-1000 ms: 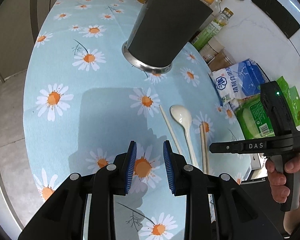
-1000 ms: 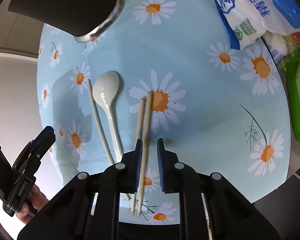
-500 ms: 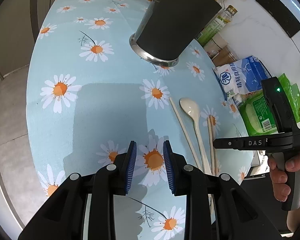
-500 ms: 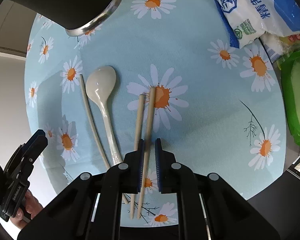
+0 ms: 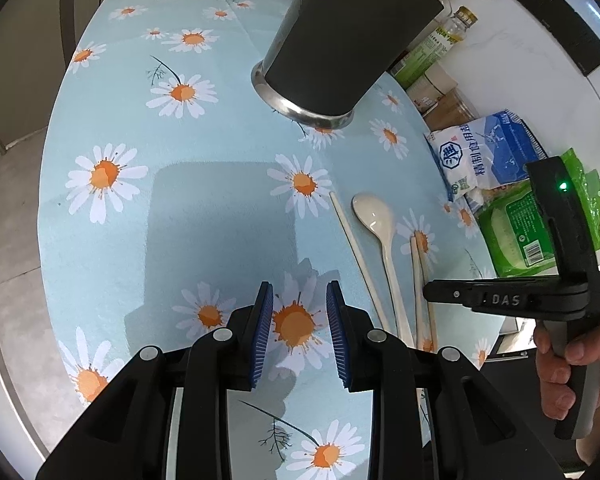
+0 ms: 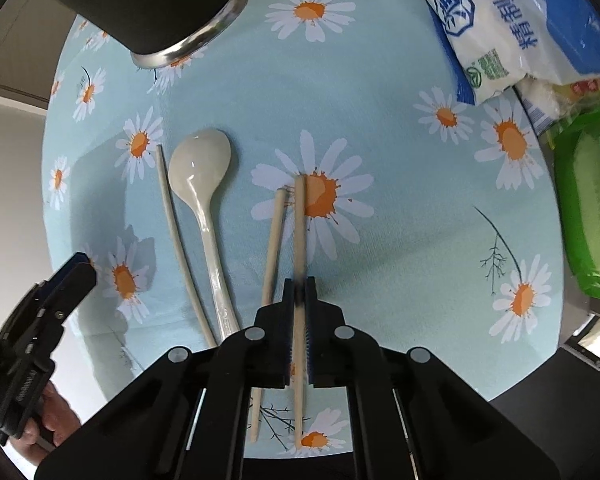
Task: Organize utensils
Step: 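Grasp a wooden chopstick with the left tool while the right tool holds its chopstick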
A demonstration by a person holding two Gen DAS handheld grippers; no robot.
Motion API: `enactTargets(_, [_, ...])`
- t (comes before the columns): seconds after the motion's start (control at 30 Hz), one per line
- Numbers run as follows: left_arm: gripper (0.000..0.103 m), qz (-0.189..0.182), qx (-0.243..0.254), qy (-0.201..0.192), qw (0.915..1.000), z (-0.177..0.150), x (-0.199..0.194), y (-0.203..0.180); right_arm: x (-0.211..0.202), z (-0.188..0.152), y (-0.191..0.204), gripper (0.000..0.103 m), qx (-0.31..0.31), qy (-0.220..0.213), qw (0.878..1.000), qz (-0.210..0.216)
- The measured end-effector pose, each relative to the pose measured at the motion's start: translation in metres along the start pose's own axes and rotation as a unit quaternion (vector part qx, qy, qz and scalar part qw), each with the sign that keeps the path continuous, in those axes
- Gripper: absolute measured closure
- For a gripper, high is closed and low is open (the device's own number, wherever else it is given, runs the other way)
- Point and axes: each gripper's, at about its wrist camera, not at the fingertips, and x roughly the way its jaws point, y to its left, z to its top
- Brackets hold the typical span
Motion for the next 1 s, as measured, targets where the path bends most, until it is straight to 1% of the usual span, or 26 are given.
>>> enactTargets(0.13, [0.076, 0.011, -0.006, 0.008, 0.9999, 0.002, 0.005, -0.006, -0.007, 0.004, -0.015, 0.097, -0.006, 0.002, 0.999, 0.031])
enactTargets(0.37, [0.076, 0.034, -0.021, 0.024, 0.9989, 0.007, 0.016, -0.027, -0.045, 0.016, -0.036, 0.097, -0.038, -0.028, 0.996, 0.079])
enactTargets(0.43, [0.076, 0.038, -0.035, 0.028, 0.9983, 0.009, 0.019, -0.031, -0.056, 0.018, -0.037, 0.097, -0.048, -0.038, 0.994, 0.091])
enactTargets(0.53, [0.076, 0.033, -0.056, 0.046, 0.9968, 0.012, 0.027, -0.038, -0.074, 0.024, -0.041, 0.097, -0.067, -0.061, 0.991, 0.099])
enactTargets(0.7, [0.076, 0.049, -0.085, 0.070, 0.9927, 0.018, 0.040, -0.049, -0.090, 0.033, -0.057, 0.097, -0.090, -0.069, 0.984, 0.136])
enactTargets(0.8, [0.076, 0.073, -0.088, 0.081, 0.9901, 0.021, 0.047, -0.057, -0.096, 0.036, -0.066, 0.097, -0.105, -0.070, 0.980, 0.155])
enactTargets(0.87, [0.076, 0.097, -0.090, 0.092, 0.9870, 0.023, 0.052, -0.060, -0.096, 0.036, -0.064, 0.097, -0.112, -0.069, 0.977, 0.166])
enactTargets(1.0, [0.077, 0.121, -0.106, 0.103, 0.9816, 0.027, 0.058, -0.063, -0.095, 0.039, -0.066, 0.097, -0.129, -0.062, 0.973, 0.183])
